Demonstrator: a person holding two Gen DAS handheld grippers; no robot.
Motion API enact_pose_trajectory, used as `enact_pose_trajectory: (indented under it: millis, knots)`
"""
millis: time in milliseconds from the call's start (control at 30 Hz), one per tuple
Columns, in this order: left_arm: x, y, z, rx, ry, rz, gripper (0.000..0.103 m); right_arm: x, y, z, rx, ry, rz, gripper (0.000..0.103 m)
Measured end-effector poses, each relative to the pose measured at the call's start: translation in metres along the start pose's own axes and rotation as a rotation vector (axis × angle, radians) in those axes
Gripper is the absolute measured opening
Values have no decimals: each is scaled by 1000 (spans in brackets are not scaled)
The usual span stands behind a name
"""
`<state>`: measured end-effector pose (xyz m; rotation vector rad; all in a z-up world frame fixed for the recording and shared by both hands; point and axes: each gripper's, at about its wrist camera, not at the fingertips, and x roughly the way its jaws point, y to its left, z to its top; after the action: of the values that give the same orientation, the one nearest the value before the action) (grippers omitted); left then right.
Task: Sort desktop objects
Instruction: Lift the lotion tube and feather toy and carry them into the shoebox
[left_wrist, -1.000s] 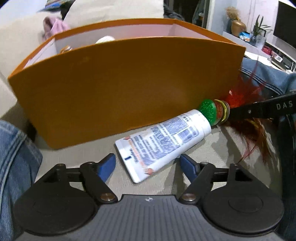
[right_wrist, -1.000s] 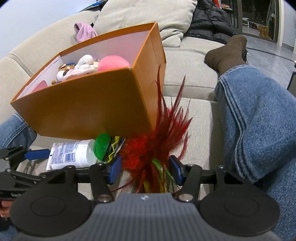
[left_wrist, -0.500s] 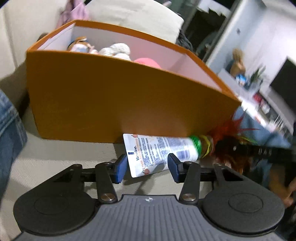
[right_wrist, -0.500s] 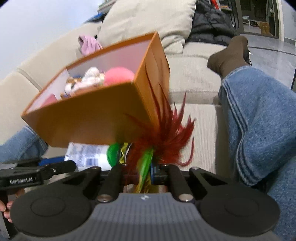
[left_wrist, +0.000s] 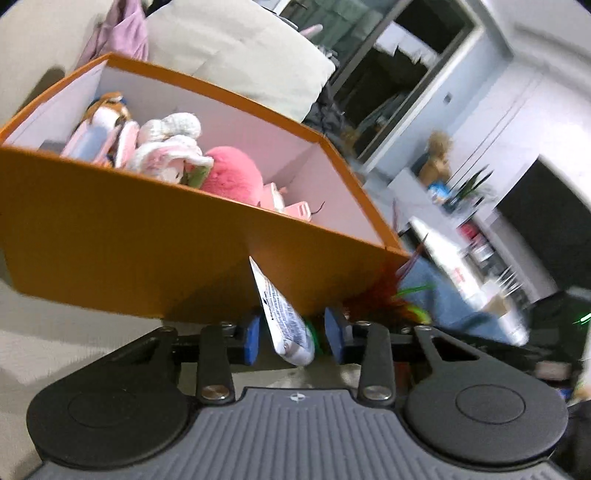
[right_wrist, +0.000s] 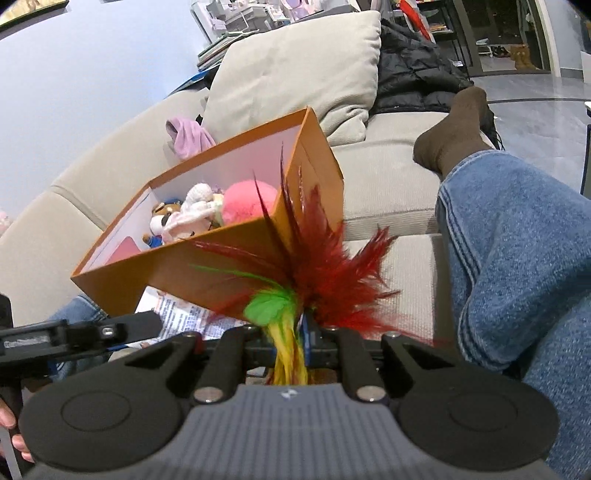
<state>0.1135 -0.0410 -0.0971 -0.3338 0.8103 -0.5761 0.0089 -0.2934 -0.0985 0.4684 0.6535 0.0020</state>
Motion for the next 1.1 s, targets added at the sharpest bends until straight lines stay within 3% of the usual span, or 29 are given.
enact_pose_trajectory:
  millis: [100, 233, 500, 800, 967, 1100]
  knots:
    - [7, -7, -2, 7, 7, 29, 24, -1, 0, 0, 4, -8, -4, 19]
    - [-2, -9, -7, -7, 8, 21, 15, -5, 2, -1, -17, -27, -9, 3]
    - [-26, -14, 2, -5, -28, 20, 14, -26, 23, 4, -119, -73, -4, 2]
    - [-82, -41, 43, 82, -155, -9, 14, -65, 53, 40, -200, -170, 116, 2]
    - [-94, -50, 80, 135, -209, 38, 14, -61, 74, 70, -261, -222, 140, 2]
    - [-79, -49, 107, 152, -192, 108, 14, -38, 87, 85, -309, -210, 125, 2]
